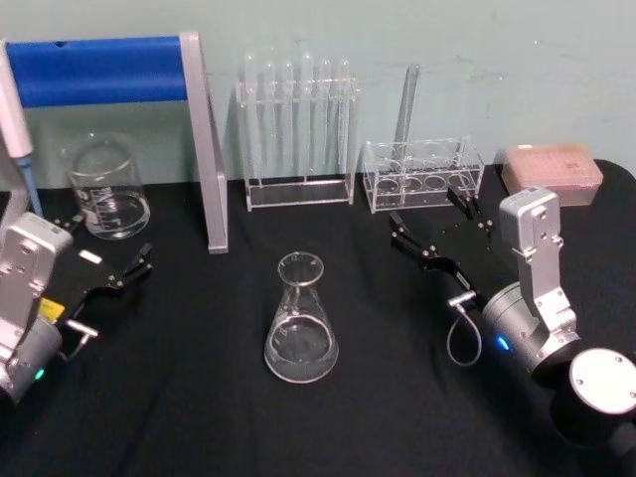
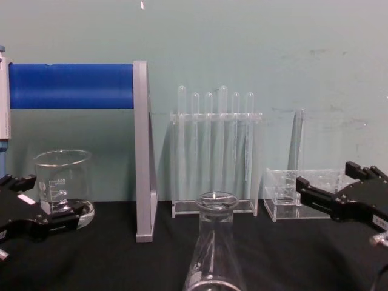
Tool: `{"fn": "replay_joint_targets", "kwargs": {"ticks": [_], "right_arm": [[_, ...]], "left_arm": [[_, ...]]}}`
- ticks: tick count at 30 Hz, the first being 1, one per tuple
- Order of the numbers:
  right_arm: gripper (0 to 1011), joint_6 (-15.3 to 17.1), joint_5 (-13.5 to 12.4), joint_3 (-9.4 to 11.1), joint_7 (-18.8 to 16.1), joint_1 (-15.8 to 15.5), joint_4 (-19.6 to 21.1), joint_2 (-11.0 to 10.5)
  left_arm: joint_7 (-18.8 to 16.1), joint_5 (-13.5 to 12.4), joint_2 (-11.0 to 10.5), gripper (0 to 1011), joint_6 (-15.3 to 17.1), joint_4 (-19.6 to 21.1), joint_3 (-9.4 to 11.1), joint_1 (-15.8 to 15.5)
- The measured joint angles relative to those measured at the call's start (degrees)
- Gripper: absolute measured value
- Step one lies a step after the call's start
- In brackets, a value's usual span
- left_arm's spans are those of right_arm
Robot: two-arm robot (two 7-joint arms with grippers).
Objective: Grasp the erlenmeyer flask with one hand, shake it three times, then place it back.
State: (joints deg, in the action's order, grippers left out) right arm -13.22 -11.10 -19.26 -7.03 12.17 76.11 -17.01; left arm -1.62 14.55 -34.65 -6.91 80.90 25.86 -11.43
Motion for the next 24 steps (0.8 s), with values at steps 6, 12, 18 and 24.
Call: {"fn": "replay_joint_targets", "kwargs": {"ticks": [6,12,18,24], "right_arm": [[1000,0.0,0.0,0.0,0.0,0.0,0.0,0.0],[1000,0.0,0.0,0.0,0.0,0.0,0.0,0.0],[1000,0.0,0.0,0.0,0.0,0.0,0.0,0.0],[1000,0.0,0.0,0.0,0.0,0.0,0.0,0.0]], "left_arm": [[0.0,0.0,0.0,1001,0.0,0.0,0.0,0.0],[0.0,0.0,0.0,1001,0.0,0.0,0.0,0.0],[0.0,0.0,0.0,1001,0.0,0.0,0.0,0.0],[0.0,0.0,0.0,1001,0.0,0.0,0.0,0.0]]}}
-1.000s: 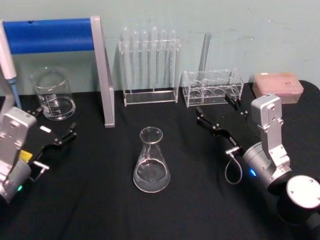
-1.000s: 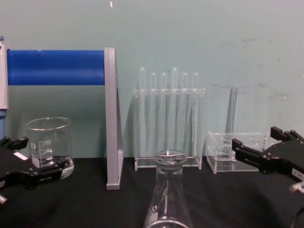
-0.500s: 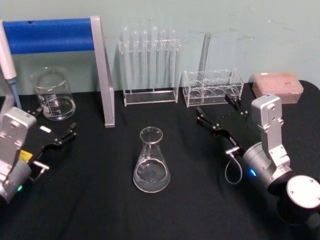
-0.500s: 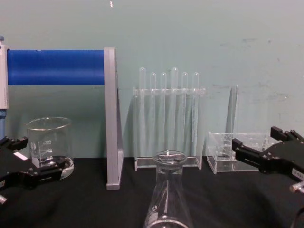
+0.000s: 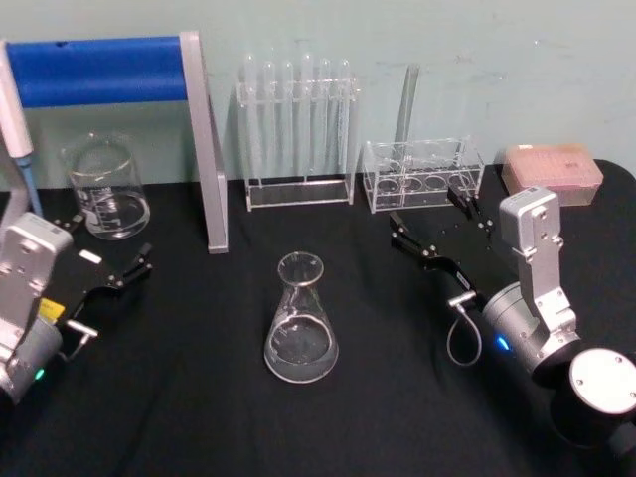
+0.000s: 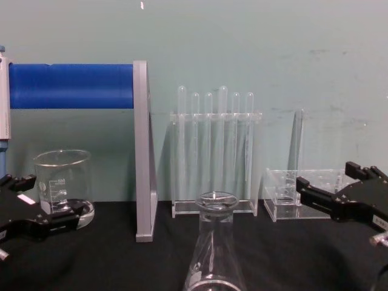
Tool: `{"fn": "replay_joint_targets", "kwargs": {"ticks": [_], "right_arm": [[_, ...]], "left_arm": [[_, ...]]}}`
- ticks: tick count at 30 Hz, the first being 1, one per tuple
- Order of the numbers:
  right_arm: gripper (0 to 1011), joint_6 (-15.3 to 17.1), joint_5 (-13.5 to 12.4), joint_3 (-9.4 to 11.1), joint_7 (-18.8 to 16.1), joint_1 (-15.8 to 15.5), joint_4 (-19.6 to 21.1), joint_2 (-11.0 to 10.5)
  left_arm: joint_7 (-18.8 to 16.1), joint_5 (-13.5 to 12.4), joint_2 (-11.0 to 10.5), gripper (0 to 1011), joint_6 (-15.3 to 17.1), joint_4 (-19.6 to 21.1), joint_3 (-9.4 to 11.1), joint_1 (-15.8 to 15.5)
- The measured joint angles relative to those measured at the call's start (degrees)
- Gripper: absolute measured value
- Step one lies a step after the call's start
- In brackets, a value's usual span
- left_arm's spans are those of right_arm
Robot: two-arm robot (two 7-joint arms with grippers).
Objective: Grasp the erlenmeyer flask with one hand, shake it three times, then place it back.
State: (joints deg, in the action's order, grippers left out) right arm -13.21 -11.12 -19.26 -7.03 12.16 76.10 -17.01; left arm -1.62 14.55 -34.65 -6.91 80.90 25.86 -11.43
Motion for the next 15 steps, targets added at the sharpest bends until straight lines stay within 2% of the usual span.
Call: {"fn": "replay_joint_targets", "kwargs": {"ticks": [15], "right_arm": [[1000,0.0,0.0,0.0,0.0,0.0,0.0,0.0]], "left_arm": [[0.0,0.0,0.0,1001,0.0,0.0,0.0,0.0]]}}
